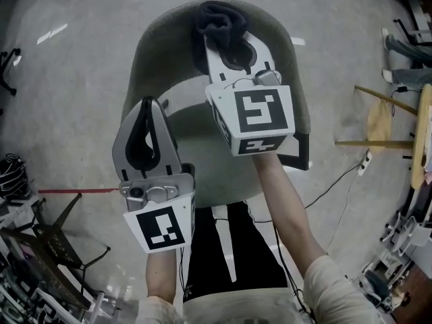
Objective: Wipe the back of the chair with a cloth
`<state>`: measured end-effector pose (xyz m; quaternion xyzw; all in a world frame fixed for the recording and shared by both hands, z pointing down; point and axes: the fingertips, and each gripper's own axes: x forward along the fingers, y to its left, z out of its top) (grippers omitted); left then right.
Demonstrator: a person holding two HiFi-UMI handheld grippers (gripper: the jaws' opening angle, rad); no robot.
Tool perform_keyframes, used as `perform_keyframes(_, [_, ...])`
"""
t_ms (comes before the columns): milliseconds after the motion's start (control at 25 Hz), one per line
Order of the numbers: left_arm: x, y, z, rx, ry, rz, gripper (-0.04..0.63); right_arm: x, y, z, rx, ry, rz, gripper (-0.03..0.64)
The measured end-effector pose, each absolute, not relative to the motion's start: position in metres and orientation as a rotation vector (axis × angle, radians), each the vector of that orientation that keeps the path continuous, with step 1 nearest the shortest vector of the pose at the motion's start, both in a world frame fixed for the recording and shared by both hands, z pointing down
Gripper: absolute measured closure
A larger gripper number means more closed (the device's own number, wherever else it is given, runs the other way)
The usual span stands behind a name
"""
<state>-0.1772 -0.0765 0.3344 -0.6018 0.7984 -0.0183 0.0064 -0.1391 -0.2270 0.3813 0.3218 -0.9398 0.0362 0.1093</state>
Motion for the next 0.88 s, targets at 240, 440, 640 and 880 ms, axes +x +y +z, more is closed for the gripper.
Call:
perform_keyframes(240, [-0.148, -0.09, 0.333, -1.945, 2.454, -0.045, 0.58, -0.086, -0.246, 0.379, 1.106, -2.7, 0.08, 0.563])
perform_keyframes(440, [-0.128, -0.105, 0.332, -2.0, 2.404, -0.04, 0.58, -0.058, -0.254, 0.379, 1.174, -2.674, 0.076, 0.563])
perform_keyframes(640, [-0.113, -0.115, 0.334, -2.04, 2.372, -0.043, 0.58, -0.039, -0.258, 0.38, 1.209, -2.673, 0.102, 0.563])
perform_keyframes(880, [-0.105, -0.123, 0.336, -2.053, 2.354, -0.046, 0.58, -0.028, -0.261, 0.382, 1.232, -2.685, 0.127, 0.563])
